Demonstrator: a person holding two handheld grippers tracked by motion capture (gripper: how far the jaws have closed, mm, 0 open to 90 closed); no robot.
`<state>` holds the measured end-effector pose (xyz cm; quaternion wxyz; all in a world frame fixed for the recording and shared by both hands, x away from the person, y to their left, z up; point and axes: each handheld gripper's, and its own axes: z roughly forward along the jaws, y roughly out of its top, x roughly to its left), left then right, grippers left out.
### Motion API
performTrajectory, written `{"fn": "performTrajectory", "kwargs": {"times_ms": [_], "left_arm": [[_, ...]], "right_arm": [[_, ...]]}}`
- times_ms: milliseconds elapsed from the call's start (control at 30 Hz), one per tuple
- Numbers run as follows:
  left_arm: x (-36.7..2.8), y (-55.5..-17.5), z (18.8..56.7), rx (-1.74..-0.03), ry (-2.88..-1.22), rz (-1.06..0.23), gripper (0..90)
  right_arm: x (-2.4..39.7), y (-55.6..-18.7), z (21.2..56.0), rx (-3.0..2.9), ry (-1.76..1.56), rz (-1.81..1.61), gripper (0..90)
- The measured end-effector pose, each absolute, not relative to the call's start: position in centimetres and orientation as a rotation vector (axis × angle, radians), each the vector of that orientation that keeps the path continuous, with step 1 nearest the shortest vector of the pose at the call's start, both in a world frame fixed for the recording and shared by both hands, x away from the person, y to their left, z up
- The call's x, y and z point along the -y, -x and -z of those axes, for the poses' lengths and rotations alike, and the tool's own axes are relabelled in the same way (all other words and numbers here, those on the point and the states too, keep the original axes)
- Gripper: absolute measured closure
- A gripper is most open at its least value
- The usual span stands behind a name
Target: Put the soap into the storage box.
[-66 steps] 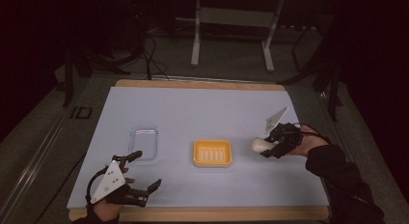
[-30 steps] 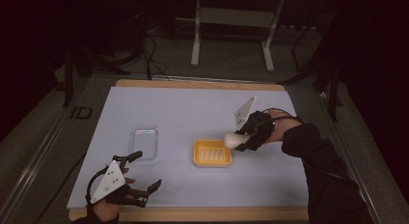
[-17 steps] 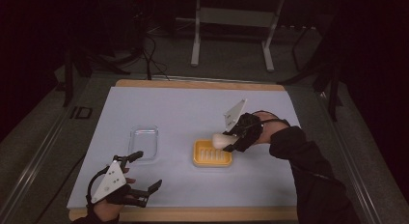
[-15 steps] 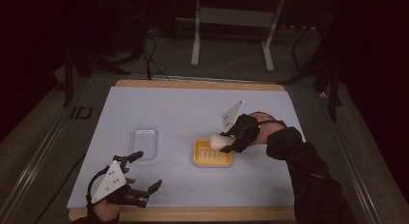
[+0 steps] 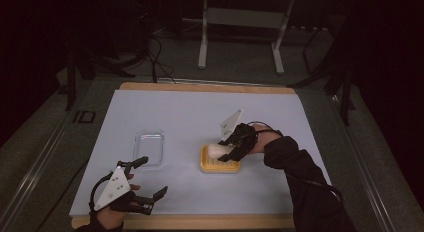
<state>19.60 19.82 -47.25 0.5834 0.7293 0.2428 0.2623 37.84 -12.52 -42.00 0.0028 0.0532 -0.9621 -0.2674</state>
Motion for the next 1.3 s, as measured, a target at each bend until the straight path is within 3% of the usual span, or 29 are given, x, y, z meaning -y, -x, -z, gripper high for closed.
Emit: {"fn": "performTrajectory", "kwargs": {"times_ms": [800,1067,1300], "left_arm": [[-19.9,-19.6,47.3,-0.57,-1.695,-0.616,0.8],[-19.9,-19.7,47.3,-0.569,-1.699,-0.612,0.8],[-19.8,-19.6,47.3,-0.569,-1.7,-0.611,0.8]], "right_arm": [[11.0,-40.5,49.5,3.018,-0.079,0.669,49.2],[10.8,-40.5,49.2,2.992,-0.054,0.659,46.3],[11.4,-40.3,46.7,3.027,-0.034,0.713,45.5]]}}
